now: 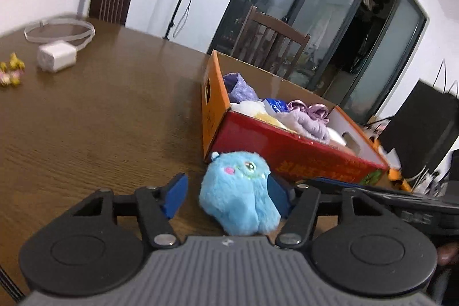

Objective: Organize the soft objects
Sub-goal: 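Grasp the light-blue fluffy plush toy with both grippers and lift it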

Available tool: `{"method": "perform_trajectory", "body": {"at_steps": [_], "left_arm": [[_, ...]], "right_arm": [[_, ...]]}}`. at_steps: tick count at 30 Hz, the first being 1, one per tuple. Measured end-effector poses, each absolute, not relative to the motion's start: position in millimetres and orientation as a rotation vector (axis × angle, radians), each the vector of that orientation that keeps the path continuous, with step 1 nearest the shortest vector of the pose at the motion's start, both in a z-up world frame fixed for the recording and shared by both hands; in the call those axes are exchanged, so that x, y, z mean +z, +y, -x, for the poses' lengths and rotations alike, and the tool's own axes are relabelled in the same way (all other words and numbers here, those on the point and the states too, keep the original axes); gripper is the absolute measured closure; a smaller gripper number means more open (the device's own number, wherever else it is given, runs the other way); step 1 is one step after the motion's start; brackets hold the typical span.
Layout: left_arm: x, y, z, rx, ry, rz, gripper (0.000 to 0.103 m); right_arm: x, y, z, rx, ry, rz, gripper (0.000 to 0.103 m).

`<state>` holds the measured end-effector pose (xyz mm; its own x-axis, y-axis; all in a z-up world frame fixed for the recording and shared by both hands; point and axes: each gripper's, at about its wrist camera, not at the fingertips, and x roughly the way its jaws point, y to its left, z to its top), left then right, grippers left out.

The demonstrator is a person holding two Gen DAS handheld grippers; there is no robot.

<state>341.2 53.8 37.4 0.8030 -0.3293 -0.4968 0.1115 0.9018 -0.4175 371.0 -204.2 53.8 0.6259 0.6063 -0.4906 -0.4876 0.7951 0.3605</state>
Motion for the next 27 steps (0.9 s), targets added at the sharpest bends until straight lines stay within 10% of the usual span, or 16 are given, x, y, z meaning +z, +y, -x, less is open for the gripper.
{"method": "perform_trajectory", "body": {"at_steps": [7,27], "left_arm": [[15,69,-360,-0.306,0.673,0.522,0.067],[23,-34,-279,-0.568,0.764,0.429,0.066]], "right_arm": [[31,-181,-414,0.661,0.711,-0.26,0.06],[32,-298,-263,0.545,0.715,-0.377,0.069]]}}
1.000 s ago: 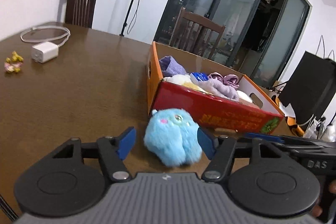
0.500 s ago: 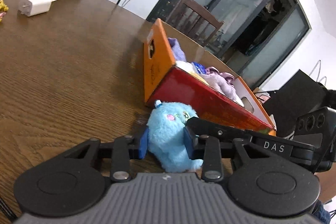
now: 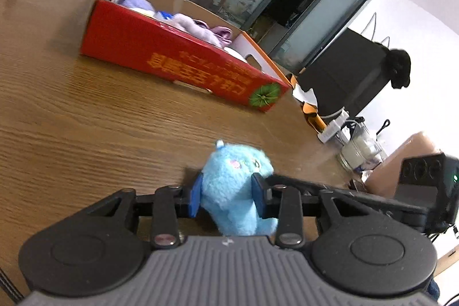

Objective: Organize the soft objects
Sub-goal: 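Grasp the light-blue fluffy plush toy with both grippers and lift it, then carry the plush toy into the box and open both grippers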

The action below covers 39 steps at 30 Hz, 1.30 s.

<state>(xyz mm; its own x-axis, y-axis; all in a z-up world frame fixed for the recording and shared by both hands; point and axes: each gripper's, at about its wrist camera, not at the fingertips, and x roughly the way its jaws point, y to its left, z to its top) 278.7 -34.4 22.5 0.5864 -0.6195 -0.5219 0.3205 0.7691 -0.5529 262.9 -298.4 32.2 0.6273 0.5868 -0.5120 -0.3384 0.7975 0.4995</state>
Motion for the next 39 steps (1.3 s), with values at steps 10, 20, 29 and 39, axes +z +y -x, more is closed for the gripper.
{"method": "perform_trajectory", "body": {"at_steps": [10,20,29,39], "left_arm": [[34,-22,-250,-0.487,0.745,0.429,0.046],[27,-37,-246,-0.51,0.773,0.422,0.052],[21,-37,-259,-0.51,0.796,0.42,0.071],[58,-39,-295,-0.564,0.688,0.381,0.071]], "right_arm": [[34,-335,-228,0.525,0.635,-0.411,0.061],[22,-312,-251,0.549,0.653,-0.409,0.059],[13,-303,-262,0.582,0.701,-0.414,0.066],[56,-304,-280,0.57,0.605,-0.365,0.069]]}}
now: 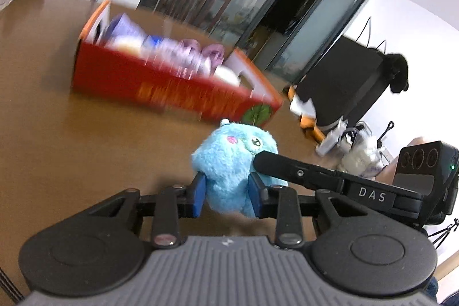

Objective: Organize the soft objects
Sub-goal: 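Carry the plush toy into the box and open both grippers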

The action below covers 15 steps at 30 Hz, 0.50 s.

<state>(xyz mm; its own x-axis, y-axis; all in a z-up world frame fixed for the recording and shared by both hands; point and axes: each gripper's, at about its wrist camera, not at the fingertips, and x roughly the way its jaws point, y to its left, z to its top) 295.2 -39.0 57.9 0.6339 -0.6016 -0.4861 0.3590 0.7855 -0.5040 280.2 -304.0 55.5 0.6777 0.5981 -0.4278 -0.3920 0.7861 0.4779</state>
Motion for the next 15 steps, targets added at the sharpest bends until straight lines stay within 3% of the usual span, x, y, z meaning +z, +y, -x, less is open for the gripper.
{"method": "perform_trajectory", "body": {"at_steps": [7,15], "left_arm": [[112,-55,-388,-0.586,0.568,0.312,0.071],[101,-79,-522,-0.501,0.716,0.312,0.076]], "right_arm": [[117,-308,-354,0.53,0.46,-0.259,0.069],[121,-310,-494,0.44,0.55,-0.191,0.07]]}}
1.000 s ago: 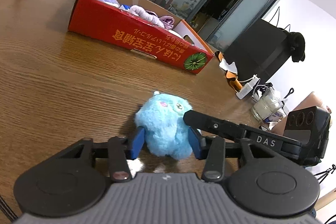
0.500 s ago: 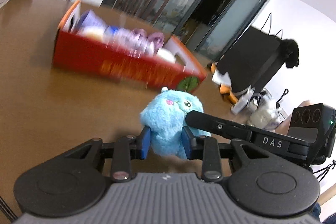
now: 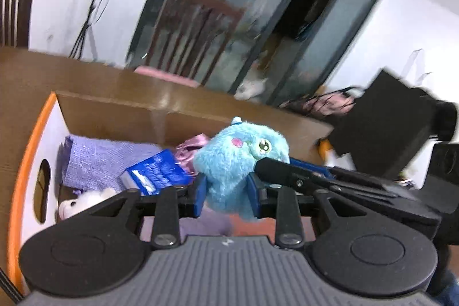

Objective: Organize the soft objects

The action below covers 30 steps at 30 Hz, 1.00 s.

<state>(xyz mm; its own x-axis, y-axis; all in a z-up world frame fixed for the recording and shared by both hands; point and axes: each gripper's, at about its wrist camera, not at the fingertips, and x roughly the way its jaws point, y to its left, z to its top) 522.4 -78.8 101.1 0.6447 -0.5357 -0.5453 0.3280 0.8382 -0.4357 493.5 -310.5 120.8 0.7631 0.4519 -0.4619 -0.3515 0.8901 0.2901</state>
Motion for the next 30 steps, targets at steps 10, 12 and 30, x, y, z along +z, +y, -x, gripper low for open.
{"method": "perform_trajectory", "body": {"at_steps": [10,12,30], "left_arm": [[54,-92,-538,-0.433,0.841,0.231,0.076],[56,-90,-536,-0.426,0.836,0.237,0.076],[130,-66,-436,-0.213,0.553,-0.028,0.027]], "right_arm": [[61,-306,-561,0.424,0.821,-0.19,0.07],[58,-303,-563,0.438,0.84,-0.167,0.07],[109,-324,-485,0.309,0.657,-0.056,0.036]]}}
